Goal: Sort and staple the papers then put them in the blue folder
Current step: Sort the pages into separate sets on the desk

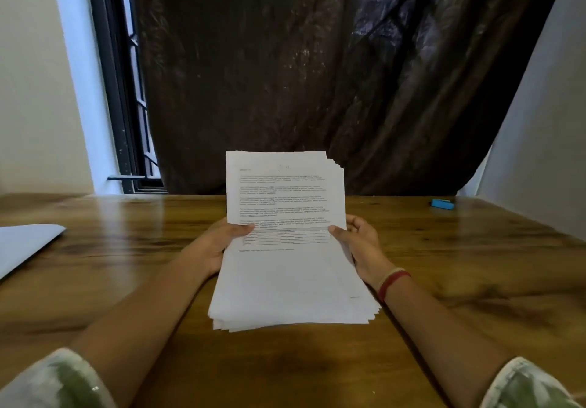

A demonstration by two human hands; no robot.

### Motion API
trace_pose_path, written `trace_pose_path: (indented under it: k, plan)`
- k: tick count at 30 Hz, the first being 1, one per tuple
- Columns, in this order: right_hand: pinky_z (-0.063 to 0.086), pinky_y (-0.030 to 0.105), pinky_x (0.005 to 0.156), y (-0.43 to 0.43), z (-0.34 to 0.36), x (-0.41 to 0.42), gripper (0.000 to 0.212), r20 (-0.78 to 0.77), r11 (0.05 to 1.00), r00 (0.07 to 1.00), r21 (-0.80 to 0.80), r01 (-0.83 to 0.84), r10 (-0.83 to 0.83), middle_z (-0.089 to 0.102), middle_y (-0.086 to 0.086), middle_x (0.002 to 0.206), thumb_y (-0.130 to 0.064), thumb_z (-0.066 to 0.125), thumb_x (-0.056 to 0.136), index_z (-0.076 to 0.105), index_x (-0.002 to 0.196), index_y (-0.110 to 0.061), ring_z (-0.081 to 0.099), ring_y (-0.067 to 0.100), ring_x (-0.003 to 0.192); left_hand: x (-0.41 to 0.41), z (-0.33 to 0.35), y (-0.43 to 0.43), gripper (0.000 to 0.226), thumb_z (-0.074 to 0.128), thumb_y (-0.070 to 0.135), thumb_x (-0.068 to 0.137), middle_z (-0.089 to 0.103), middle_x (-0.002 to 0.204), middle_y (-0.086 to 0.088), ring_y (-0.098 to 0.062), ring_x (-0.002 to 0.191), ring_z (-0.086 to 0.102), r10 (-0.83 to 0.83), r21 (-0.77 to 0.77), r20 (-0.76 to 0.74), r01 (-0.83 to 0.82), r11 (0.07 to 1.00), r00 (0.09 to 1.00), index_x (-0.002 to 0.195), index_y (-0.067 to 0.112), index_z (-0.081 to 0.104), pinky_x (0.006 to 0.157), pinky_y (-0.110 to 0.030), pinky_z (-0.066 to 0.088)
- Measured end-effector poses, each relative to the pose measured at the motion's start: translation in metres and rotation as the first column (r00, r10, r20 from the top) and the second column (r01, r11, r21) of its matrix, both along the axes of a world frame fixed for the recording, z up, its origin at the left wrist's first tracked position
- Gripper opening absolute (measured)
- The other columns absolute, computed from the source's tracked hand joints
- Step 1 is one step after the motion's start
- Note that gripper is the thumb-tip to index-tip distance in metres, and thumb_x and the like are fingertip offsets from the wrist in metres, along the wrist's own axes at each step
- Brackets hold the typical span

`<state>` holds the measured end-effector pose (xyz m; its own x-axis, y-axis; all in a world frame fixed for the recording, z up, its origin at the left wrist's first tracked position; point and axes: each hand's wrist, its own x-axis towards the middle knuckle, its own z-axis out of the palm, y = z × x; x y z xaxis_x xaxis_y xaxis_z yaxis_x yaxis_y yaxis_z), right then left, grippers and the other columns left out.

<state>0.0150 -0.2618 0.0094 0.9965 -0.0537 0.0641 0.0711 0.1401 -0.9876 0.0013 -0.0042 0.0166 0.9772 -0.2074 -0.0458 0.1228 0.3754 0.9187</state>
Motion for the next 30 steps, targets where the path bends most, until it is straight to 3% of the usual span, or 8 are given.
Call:
trace_pose_path:
  k: [3, 6, 9, 11, 14, 20, 24, 30]
  plan:
    - [0.057, 0.037, 0.079, -0.041, -0.003, 0.017, 0.017, 0.037, 0.965, 0.969, -0.092, 0.245, -0.243, 0.068, 0.002, 0.103, -0.02, 0.065, 0.091, 0.062, 0.108, -0.017, 0.066, 0.024, 0.096, 0.025, 0.0, -0.043, 0.041, 0.052, -0.007, 0.092, 0.06, 0.128, -0.021, -0.041, 0.116, 0.058, 0.019, 0.029, -0.01, -0.019, 0.999, 1.0, 0.131, 0.006, 0.053, 0.103, -0.058, 0.041]
    - [0.047, 0.026, 0.073, -0.097, -0.002, 0.035, 0.014, 0.191, 0.802, 0.845, -0.266, 0.535, -0.5, 0.065, 0.006, 0.097, -0.02, 0.056, 0.097, 0.063, 0.106, -0.011, 0.06, 0.019, 0.088, 0.052, 0.003, -0.085, 0.039, 0.052, -0.008, 0.093, 0.062, 0.125, -0.02, -0.04, 0.113, 0.061, 0.042, 0.056, -0.018, -0.041, 0.998, 0.999, 0.129, 0.005, 0.054, 0.099, -0.055, 0.046]
    - [0.049, 0.032, 0.08, -0.153, -0.001, 0.065, 0.017, 0.226, 0.638, 0.753, -0.415, 0.648, -0.618, 0.058, 0.007, 0.082, -0.021, 0.044, 0.102, 0.055, 0.1, -0.008, 0.057, 0.021, 0.081, 0.081, 0.001, -0.116, 0.041, 0.054, -0.007, 0.092, 0.064, 0.124, -0.018, -0.038, 0.112, 0.062, 0.052, 0.069, 0.002, -0.053, 0.996, 0.999, 0.131, 0.005, 0.054, 0.097, -0.052, 0.048]
    - [0.052, 0.039, 0.09, -0.186, -0.004, 0.095, 0.017, 0.308, 0.54, 0.699, -0.464, 0.702, -0.645, 0.062, 0.011, 0.099, -0.02, 0.047, 0.101, 0.055, 0.109, -0.007, 0.062, 0.027, 0.092, 0.099, -0.002, -0.125, 0.04, 0.055, -0.007, 0.091, 0.064, 0.122, -0.018, -0.037, 0.11, 0.063, 0.061, 0.08, 0.017, -0.062, 0.995, 0.998, 0.129, 0.005, 0.056, 0.095, -0.05, 0.05]
    - [0.047, 0.047, 0.101, -0.227, -0.01, 0.144, 0.031, 0.399, 0.346, 0.711, -0.669, 0.657, -0.58, 0.058, 0.016, 0.121, -0.022, 0.053, 0.096, 0.051, 0.122, -0.007, 0.059, 0.033, 0.109, 0.125, -0.008, -0.132, 0.039, 0.057, -0.006, 0.089, 0.064, 0.122, -0.018, -0.036, 0.106, 0.065, 0.099, 0.105, 0.047, -0.103, 0.989, 0.994, 0.127, 0.005, 0.057, 0.094, -0.049, 0.051]
    - [0.012, 0.056, 0.116, -0.26, -0.011, 0.214, 0.071, 0.259, 0.011, 0.855, -0.955, 0.295, -0.45, 0.02, 0.013, 0.159, -0.054, 0.035, 0.098, 0.02, 0.153, -0.011, 0.022, 0.036, 0.145, 0.14, -0.006, -0.144, 0.04, 0.06, -0.001, 0.09, 0.068, 0.117, -0.009, -0.033, 0.103, 0.067, 0.15, 0.188, 0.069, -0.161, 0.969, 0.986, 0.126, 0.015, 0.058, 0.084, -0.045, 0.055]
    - [0.007, 0.058, 0.118, -0.275, -0.016, 0.247, 0.069, 0.137, 0.029, 0.901, -0.986, 0.163, -0.413, 0.019, 0.015, 0.16, -0.056, 0.025, 0.1, 0.016, 0.154, -0.015, 0.017, 0.038, 0.146, 0.146, -0.004, -0.151, 0.039, 0.06, 0.001, 0.09, 0.067, 0.118, -0.009, -0.032, 0.103, 0.067, 0.154, 0.214, 0.061, -0.164, 0.963, 0.986, 0.126, 0.015, 0.058, 0.081, -0.043, 0.056]
    - [0.02, 0.057, 0.113, -0.269, -0.012, 0.213, 0.049, 0.153, 0.018, 0.837, -0.981, 0.191, -0.525, 0.051, 0.016, 0.139, -0.039, 0.043, 0.096, 0.049, 0.136, -0.011, 0.045, 0.037, 0.129, 0.141, -0.001, -0.153, 0.038, 0.058, 0.0, 0.091, 0.066, 0.12, -0.011, -0.032, 0.103, 0.066, 0.165, 0.185, 0.05, -0.172, 0.968, 0.985, 0.127, 0.012, 0.057, 0.08, -0.043, 0.055]
